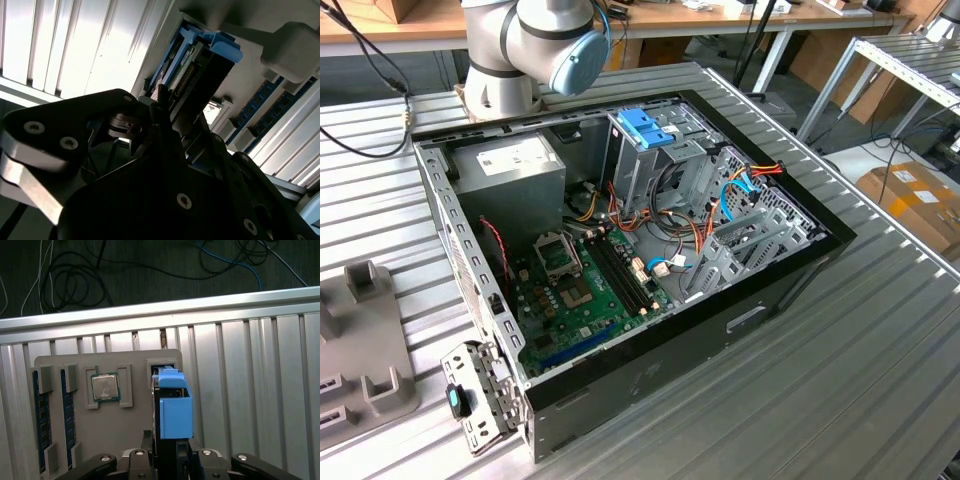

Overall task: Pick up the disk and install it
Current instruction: 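Pick up the disk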

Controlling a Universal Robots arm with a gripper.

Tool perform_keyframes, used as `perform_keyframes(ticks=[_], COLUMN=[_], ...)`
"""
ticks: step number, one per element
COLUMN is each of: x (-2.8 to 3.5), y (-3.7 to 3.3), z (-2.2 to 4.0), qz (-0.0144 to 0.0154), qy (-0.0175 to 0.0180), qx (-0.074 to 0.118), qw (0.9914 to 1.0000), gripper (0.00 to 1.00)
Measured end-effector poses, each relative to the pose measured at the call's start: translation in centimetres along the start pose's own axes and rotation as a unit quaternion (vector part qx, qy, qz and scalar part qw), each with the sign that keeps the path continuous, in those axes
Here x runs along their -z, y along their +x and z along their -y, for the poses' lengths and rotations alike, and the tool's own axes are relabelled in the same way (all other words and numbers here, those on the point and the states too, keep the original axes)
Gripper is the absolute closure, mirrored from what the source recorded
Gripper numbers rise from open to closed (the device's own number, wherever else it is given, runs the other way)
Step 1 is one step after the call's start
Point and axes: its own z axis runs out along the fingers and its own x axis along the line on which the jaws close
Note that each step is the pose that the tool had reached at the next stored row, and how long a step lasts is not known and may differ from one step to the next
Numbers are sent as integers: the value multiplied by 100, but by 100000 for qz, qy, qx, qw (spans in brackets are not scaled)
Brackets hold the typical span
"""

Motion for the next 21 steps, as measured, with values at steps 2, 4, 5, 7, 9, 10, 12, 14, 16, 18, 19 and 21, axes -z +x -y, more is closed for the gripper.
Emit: perform_keyframes(ticks=[2,4,5,7,9,10,12,14,16,18,19,21], x=[0,0,0,0,0,0,0,0,0,0,0,0], y=[0,0,0,0,0,-1,-1,-1,-1,-1,-1,-1], z=[3,3,4,5,5,6,6,6,6,6,6,6], qz=[1,1,1,0,-1,1,1,31,54,89,107,133], qy=[-1,-1,0,-1,-1,-2,-1,18,27,49,59,73], qx=[0,1,1,1,2,1,98,880,1699,2638,3150,3993], qw=[100000,100000,100000,100000,100000,100000,100000,99996,99986,99965,99950,99920], gripper=[64,64,64,64,64,64,64,64,64,64,64,64])
